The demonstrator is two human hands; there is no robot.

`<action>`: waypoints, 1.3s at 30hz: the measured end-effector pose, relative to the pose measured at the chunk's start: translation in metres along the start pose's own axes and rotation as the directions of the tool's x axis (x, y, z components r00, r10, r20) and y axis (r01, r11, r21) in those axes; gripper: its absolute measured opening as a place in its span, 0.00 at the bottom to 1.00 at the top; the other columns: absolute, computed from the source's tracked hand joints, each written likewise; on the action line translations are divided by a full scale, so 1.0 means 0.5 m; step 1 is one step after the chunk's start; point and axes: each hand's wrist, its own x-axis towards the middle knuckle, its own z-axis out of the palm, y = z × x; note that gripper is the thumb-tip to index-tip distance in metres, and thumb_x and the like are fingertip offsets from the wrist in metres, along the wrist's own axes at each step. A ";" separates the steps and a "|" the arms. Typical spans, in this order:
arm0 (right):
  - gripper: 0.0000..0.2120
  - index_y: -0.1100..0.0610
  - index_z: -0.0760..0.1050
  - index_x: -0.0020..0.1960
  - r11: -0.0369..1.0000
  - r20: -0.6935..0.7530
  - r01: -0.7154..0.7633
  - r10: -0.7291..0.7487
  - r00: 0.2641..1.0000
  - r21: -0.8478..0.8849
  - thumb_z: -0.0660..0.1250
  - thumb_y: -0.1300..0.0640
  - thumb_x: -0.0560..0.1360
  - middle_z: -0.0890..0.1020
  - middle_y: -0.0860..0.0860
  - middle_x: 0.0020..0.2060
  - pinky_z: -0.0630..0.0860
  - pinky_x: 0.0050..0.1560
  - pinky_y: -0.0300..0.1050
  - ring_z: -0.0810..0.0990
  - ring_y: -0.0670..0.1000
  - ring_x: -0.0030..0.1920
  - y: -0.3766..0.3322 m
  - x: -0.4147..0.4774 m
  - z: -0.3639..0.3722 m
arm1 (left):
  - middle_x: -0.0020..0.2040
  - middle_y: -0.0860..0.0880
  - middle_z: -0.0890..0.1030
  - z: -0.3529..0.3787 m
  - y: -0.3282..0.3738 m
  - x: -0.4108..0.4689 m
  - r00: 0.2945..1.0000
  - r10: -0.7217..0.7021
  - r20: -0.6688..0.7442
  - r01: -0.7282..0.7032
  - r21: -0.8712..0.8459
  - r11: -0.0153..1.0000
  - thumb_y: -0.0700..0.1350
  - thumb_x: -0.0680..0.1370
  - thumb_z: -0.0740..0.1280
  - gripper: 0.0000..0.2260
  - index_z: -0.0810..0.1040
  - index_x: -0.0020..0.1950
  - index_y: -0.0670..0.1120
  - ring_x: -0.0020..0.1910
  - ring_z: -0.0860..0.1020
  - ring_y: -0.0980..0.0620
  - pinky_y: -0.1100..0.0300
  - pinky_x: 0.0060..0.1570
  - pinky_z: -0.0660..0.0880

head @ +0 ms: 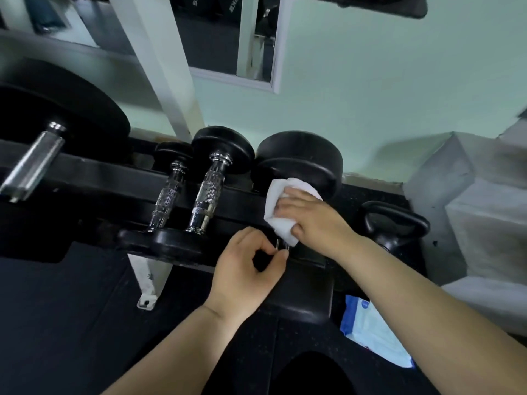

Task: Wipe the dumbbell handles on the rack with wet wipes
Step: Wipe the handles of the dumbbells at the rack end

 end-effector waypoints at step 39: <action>0.11 0.59 0.73 0.42 0.076 0.201 -0.300 0.586 0.785 0.951 0.55 0.60 0.79 0.78 0.55 0.36 0.72 0.45 0.44 0.77 0.51 0.38 0.000 -0.013 0.028 | 0.40 0.55 0.72 -0.003 -0.027 -0.001 0.985 0.173 0.003 -0.173 -0.017 0.985 0.45 0.68 0.63 0.03 0.71 0.40 0.50 0.39 0.72 0.61 0.74 0.40 0.70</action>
